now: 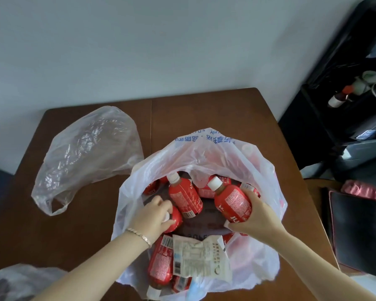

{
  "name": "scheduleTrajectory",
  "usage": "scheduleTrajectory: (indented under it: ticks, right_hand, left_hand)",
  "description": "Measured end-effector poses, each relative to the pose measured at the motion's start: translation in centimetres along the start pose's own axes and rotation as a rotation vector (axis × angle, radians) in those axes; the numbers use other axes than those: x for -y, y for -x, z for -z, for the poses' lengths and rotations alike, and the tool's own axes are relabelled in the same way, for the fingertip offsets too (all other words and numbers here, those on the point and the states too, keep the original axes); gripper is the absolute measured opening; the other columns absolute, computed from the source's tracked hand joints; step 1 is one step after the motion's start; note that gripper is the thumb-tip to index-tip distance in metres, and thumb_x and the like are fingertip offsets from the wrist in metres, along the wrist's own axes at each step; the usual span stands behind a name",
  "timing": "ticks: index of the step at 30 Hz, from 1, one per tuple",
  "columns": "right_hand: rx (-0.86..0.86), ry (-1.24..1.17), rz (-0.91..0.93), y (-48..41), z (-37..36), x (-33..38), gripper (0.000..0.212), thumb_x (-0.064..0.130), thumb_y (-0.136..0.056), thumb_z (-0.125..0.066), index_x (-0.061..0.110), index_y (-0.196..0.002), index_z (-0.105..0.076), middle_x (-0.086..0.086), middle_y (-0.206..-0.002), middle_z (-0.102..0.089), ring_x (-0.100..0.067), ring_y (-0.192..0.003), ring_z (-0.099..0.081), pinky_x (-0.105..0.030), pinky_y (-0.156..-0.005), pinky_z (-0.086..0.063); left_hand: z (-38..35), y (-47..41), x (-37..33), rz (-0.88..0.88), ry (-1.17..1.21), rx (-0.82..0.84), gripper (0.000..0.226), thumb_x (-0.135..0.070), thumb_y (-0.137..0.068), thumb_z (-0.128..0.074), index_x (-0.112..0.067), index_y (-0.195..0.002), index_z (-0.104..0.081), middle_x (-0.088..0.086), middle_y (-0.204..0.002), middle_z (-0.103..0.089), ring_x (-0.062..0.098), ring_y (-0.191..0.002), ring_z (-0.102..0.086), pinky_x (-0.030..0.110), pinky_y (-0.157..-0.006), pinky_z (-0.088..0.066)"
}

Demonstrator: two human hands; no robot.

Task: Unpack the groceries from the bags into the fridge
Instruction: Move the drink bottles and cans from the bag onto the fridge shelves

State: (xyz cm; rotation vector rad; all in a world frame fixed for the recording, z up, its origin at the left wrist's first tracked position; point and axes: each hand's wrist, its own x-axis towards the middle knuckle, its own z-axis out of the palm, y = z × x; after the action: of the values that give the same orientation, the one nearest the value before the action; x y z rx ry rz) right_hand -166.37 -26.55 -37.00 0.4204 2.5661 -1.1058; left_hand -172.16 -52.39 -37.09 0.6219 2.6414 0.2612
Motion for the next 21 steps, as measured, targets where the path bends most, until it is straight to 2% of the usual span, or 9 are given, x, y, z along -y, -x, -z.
scheduleTrajectory:
  ticks: [3,6,8,11,13,16,18,20,21]
  right_hand:
    - [0.03,-0.027,0.008,0.4,-1.6,0.8,0.094,0.035,-0.057,-0.086,0.031,-0.134,-0.033,0.012,-0.113,-0.046,-0.008,-0.098,-0.05,-0.027,-0.088,-0.051]
    - [0.066,0.01,0.087,0.5,-3.0,1.9,0.094,0.038,-0.057,-0.084,0.033,-0.135,-0.032,0.015,-0.114,-0.046,-0.006,-0.1,-0.051,-0.022,-0.087,-0.047]
    - [0.068,0.061,0.164,0.4,-3.7,2.7,0.091,0.04,-0.057,-0.083,0.035,-0.135,-0.034,0.019,-0.111,-0.045,-0.002,-0.097,-0.048,-0.018,-0.086,-0.042]
    - [0.053,0.066,0.234,0.5,-4.3,3.5,0.088,0.04,-0.057,-0.082,0.037,-0.133,-0.037,0.024,-0.107,-0.044,0.001,-0.097,-0.047,-0.016,-0.086,-0.037]
    - [0.045,0.061,0.238,0.6,-4.5,3.7,0.087,0.04,-0.058,-0.082,0.037,-0.132,-0.037,0.024,-0.108,-0.044,-0.001,-0.099,-0.048,-0.018,-0.088,-0.039]
    - [0.04,0.062,0.234,0.5,-4.4,3.5,0.088,0.04,-0.057,-0.082,0.037,-0.133,-0.037,0.023,-0.11,-0.044,0.0,-0.1,-0.046,-0.02,-0.091,-0.041]
    - [0.051,0.068,0.258,0.4,-4.3,3.5,0.088,0.04,-0.057,-0.082,0.041,-0.131,-0.034,0.025,-0.112,-0.042,0.002,-0.101,-0.043,-0.018,-0.092,-0.038]
    - [0.071,0.058,0.297,0.6,-4.4,3.8,0.088,0.038,-0.056,-0.082,0.049,-0.126,-0.03,0.033,-0.112,-0.039,0.005,-0.104,-0.041,-0.013,-0.093,-0.033]
    - [0.083,0.063,0.32,0.8,-4.6,4.1,0.088,0.037,-0.056,-0.082,0.05,-0.124,-0.027,0.037,-0.112,-0.035,0.007,-0.105,-0.04,-0.012,-0.094,-0.031]
  left_hand:
    - [0.3,0.9,0.3,0.104,-0.045,-0.195,0.013,-0.035,-0.092,-0.045,-0.023,-0.089,-0.041,-0.007,-0.096,-0.043,0.01,-0.078,-0.041,0.021,-0.067,-0.032]
    - [-0.2,0.3,0.6,0.201,-0.062,-0.256,0.016,-0.033,-0.087,-0.042,-0.021,-0.077,-0.039,-0.006,-0.083,-0.04,0.012,-0.076,-0.04,0.024,-0.066,-0.032]
    - [-0.8,-0.1,1.2,0.202,-0.007,-0.322,0.018,-0.032,-0.079,-0.039,-0.019,-0.067,-0.039,-0.003,-0.071,-0.046,0.017,-0.064,-0.046,0.026,-0.055,-0.032]
    - [-0.9,-0.3,1.7,0.171,0.069,-0.368,0.034,-0.043,-0.078,-0.051,-0.022,-0.057,-0.034,-0.01,-0.051,-0.037,0.012,-0.041,-0.035,0.015,-0.04,-0.015]
    - [-0.6,0.0,1.4,0.125,0.128,-0.34,0.043,-0.058,-0.076,-0.06,-0.025,-0.063,-0.036,-0.015,-0.054,-0.036,0.006,-0.044,-0.035,0.01,-0.042,-0.016]
    - [0.1,0.1,1.5,0.085,0.154,-0.274,0.051,-0.066,-0.065,-0.066,-0.024,-0.088,-0.049,-0.016,-0.067,-0.049,0.007,-0.058,-0.05,0.009,-0.048,-0.025]
    - [1.3,0.4,1.4,0.019,0.147,-0.331,0.069,-0.075,-0.062,-0.058,-0.022,-0.106,-0.053,-0.013,-0.069,-0.057,0.006,-0.057,-0.053,0.005,-0.048,-0.025]
    - [2.6,0.5,1.3,-0.159,0.1,-0.432,0.076,-0.084,-0.066,-0.037,-0.023,-0.109,-0.053,-0.012,-0.065,-0.061,0.002,-0.052,-0.057,-0.001,-0.046,-0.027]
    - [2.9,0.6,1.3,-0.263,0.075,-0.46,0.074,-0.084,-0.07,-0.031,-0.025,-0.108,-0.052,-0.013,-0.064,-0.063,0.001,-0.051,-0.058,0.002,-0.044,-0.033]
